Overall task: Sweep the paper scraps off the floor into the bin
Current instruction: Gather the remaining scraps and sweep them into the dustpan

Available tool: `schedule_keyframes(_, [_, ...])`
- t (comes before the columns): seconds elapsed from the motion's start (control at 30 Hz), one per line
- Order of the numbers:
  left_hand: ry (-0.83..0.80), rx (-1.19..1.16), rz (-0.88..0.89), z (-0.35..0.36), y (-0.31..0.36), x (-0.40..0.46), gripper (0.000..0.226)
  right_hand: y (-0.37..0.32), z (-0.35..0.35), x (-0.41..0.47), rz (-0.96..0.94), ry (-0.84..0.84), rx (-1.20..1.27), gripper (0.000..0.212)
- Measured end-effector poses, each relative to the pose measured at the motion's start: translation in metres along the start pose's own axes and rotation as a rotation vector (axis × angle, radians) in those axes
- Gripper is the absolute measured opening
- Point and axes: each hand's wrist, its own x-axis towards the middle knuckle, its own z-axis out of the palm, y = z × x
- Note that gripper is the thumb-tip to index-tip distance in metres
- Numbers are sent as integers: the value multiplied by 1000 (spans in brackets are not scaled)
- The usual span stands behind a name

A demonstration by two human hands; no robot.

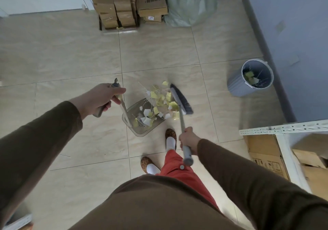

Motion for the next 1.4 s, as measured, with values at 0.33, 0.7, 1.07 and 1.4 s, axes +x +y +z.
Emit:
schedule_keyframes(0.33, [138, -82, -25, 33, -11, -6, 28, -30, -10, -70, 139, -361, 529, 19])
schedule_keyframes(0.7, [248, -255, -89, 9, -29, -8, 36, -24, -42, -105, -56, -225, 474, 34])
schedule_keyframes(1.07, [329, -288, -158, -16, -24, 8, 29, -193, -51, 73, -291, 22, -455, 39])
schedule_keyframes(1.4, [348, -327, -178, -27, -8, 25, 37, -139, -73, 46, -215, -179, -1060, 35])
